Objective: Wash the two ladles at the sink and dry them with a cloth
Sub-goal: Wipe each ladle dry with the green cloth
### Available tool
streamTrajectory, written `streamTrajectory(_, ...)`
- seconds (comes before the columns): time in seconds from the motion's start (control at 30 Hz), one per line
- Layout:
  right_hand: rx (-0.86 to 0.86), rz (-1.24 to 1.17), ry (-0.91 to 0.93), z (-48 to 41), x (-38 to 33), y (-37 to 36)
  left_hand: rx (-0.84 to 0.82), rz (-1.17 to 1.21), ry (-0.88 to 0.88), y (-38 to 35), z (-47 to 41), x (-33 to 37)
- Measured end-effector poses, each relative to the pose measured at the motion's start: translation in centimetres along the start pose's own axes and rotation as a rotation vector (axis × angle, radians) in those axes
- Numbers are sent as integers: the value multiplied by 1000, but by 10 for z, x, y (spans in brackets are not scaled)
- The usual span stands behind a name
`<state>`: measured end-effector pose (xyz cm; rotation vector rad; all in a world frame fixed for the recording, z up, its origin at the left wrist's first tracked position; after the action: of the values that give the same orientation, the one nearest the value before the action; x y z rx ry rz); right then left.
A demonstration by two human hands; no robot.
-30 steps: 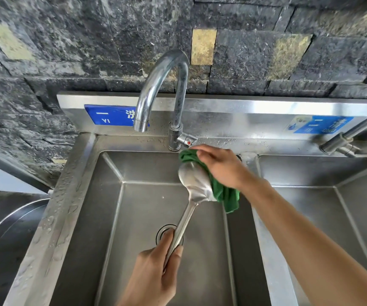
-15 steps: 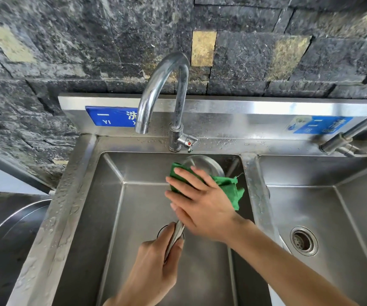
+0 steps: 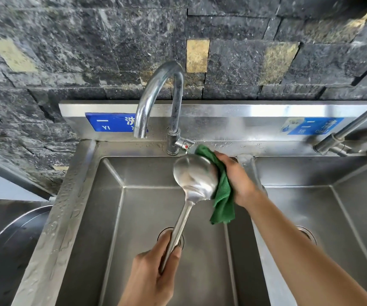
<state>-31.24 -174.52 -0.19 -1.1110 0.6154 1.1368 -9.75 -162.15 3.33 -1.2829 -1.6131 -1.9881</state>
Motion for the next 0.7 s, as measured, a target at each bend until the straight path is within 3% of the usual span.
streamTrajectory(0.1,-1,-620,64,27,37,-2,68,84,16,6,-12,9)
streamTrajectory(0.23,129,-937,122,63,82,1,76,151,14,2,-33,18)
streamTrajectory(0.33,117,-793,177,86,73,0,72,158,50,-2,-35,14)
streamTrajectory(0.37,39,-816,146,86,67,-8,67,166,64,-4,-34,12)
streamTrajectory(0.5,-112,-684,-134,85,53,-48,45,161,45,-12,-32,17)
streamTrajectory(0.6,-11,-365,-179,86,54,-43,29,133,9,-19,-32,29)
streamTrajectory(0.7,152,16,-111,85,41,-27,-3,156,36,-29,-34,28)
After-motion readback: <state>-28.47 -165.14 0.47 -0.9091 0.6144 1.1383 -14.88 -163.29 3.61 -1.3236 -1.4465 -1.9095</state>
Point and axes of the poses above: each hand's wrist, its own z-axis away from the middle knuckle, its own y-axis out of the back of the hand, x = y × z, the point moved 9 cm from there along -z, towards the middle knuckle, and after that the axes turned 9 degrees about -x, right-handed, at the moved point
